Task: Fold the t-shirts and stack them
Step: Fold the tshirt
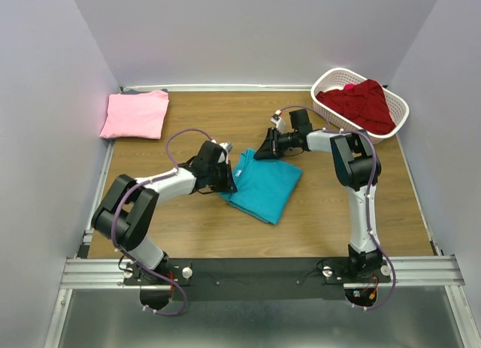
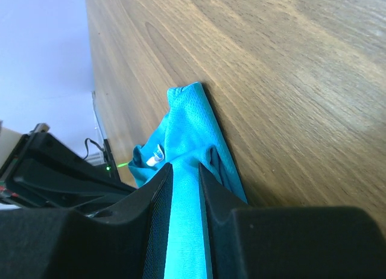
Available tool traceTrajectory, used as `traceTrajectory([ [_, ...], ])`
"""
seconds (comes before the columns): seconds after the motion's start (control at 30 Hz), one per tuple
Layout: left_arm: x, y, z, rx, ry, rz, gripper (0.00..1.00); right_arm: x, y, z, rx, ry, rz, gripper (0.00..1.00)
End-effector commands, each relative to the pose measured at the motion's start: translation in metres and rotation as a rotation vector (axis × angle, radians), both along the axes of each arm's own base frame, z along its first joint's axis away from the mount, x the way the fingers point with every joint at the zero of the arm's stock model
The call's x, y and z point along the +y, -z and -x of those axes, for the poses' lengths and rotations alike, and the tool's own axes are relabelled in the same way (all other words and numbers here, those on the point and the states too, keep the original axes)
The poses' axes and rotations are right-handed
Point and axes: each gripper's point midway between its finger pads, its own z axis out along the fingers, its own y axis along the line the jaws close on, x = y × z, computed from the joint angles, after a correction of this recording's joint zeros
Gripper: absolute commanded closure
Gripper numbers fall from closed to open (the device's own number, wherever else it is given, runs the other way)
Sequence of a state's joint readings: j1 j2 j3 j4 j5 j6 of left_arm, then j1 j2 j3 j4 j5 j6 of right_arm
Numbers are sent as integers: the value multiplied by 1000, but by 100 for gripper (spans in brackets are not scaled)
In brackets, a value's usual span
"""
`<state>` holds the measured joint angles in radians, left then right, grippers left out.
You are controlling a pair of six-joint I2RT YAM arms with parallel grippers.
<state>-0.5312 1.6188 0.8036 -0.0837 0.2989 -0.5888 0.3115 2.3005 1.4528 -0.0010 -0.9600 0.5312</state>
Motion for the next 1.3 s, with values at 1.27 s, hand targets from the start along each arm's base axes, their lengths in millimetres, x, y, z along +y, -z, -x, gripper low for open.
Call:
traceTrajectory([
  [1.27,-2,-4,-18,31,-30,-50,89,-107,14,147,-31,123,727,62],
])
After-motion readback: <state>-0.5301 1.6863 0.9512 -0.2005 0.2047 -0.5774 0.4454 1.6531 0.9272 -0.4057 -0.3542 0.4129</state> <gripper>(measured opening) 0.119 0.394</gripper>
